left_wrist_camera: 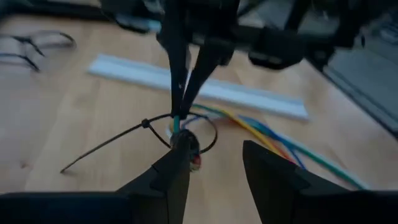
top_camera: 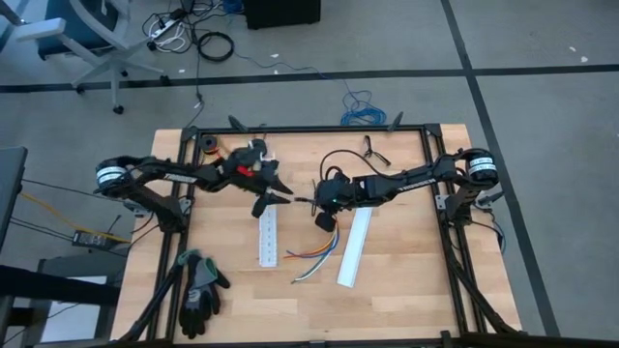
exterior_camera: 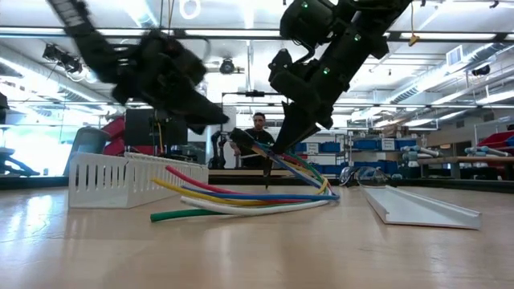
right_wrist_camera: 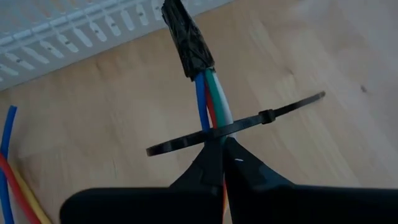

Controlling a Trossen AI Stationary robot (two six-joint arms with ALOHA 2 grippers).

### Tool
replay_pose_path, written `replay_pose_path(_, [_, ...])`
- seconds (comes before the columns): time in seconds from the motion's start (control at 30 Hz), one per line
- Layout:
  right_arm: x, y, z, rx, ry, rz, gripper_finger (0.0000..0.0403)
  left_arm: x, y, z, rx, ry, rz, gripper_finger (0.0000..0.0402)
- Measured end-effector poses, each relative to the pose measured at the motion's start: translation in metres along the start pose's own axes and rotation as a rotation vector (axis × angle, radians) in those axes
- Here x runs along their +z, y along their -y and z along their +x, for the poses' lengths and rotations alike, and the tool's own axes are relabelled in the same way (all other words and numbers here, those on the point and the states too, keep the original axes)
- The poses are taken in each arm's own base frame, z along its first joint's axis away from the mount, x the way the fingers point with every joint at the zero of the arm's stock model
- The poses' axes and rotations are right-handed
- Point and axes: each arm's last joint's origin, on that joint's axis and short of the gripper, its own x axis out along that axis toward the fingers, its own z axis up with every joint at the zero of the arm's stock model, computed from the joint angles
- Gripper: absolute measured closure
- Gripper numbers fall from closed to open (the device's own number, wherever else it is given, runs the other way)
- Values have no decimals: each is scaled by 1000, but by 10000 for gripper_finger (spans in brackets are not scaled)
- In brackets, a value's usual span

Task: Ziptie cables
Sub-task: Wrap the zip tie into the cable wires

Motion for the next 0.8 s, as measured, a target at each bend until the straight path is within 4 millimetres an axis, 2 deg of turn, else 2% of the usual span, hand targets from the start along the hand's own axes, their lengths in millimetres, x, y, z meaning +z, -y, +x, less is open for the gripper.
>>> replay_pose_path(0.13, [1, 0, 0, 5, 11, 4, 403, -20, 14, -18, 141, 113, -4, 243])
replay_pose_path(0.27, [6, -2, 0, 32, 54, 9, 403, -35, 23, -17, 185, 132, -2, 243])
replay_pose_path(0.53, [11, 0, 0, 71, 83, 9, 403, -33, 21, 3, 207, 105, 15, 243])
replay_pose_path(0.8, [12, 2, 1, 73, 89, 12, 403, -25, 19, 11, 193, 129, 13, 243])
